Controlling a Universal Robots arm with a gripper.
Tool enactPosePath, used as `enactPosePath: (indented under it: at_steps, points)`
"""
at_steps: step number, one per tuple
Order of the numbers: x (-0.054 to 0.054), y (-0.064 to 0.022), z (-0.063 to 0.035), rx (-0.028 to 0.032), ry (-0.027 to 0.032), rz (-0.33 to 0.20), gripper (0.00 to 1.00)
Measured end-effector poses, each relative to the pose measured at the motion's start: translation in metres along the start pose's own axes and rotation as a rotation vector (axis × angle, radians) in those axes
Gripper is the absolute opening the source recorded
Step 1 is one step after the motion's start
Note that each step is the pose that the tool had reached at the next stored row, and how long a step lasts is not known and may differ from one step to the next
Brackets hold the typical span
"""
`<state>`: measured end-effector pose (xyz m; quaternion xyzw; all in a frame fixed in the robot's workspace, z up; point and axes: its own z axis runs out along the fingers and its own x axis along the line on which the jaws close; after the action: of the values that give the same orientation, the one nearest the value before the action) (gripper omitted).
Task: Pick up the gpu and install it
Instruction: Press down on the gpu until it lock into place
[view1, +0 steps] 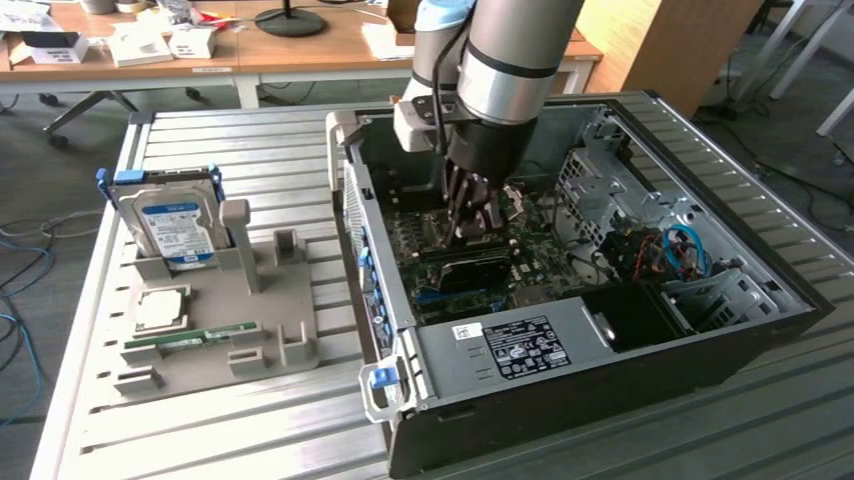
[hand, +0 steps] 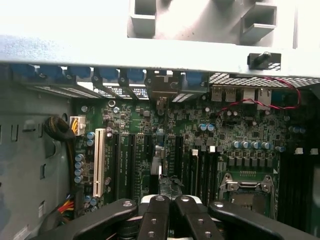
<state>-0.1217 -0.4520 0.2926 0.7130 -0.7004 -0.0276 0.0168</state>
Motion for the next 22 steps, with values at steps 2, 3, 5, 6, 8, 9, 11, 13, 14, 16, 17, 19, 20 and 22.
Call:
enactPosePath:
  at_steps: [2,3,5,6,8,9,11,13,14,16,17,19,20,22]
  points:
    - [0.0,-0.0031,-0.0003,-0.0175,-0.0002,0.0,0.11]
    - [0.0,-0.0044,-0.0004,-0.0257,-0.0005,0.0,0.11]
    - [0.0,-0.0067,-0.0006,-0.0402,-0.0009,0.0,0.11]
    - [0.0,-0.0074,-0.0006,-0.045,-0.0009,0.001,0.11]
    - [0.0,-0.0075,-0.0007,-0.0463,-0.0009,0.001,0.11]
    - [0.0,-0.0075,-0.0007,-0.0464,-0.0008,0.001,0.11]
    - [0.0,-0.0075,-0.0007,-0.0465,-0.0008,0.001,0.11]
    - [0.0,-0.007,-0.0006,-0.0464,-0.0009,0.001,0.11]
    - [0.0,-0.0061,-0.0005,-0.0464,-0.001,0.001,0.11]
    - [0.0,-0.0026,-0.0003,-0.046,-0.001,0.001,0.11]
    - [0.0,-0.0005,-0.0002,-0.0456,-0.0009,0.0,0.11]
    - [0.0,0.0045,0.0001,-0.0447,-0.0008,0.001,0.11]
    - [0.0,0.0068,0.0002,-0.0443,-0.0009,0.001,0.11]
    - [0.0,0.0112,0.0005,-0.0437,-0.0008,0.001,0.11]
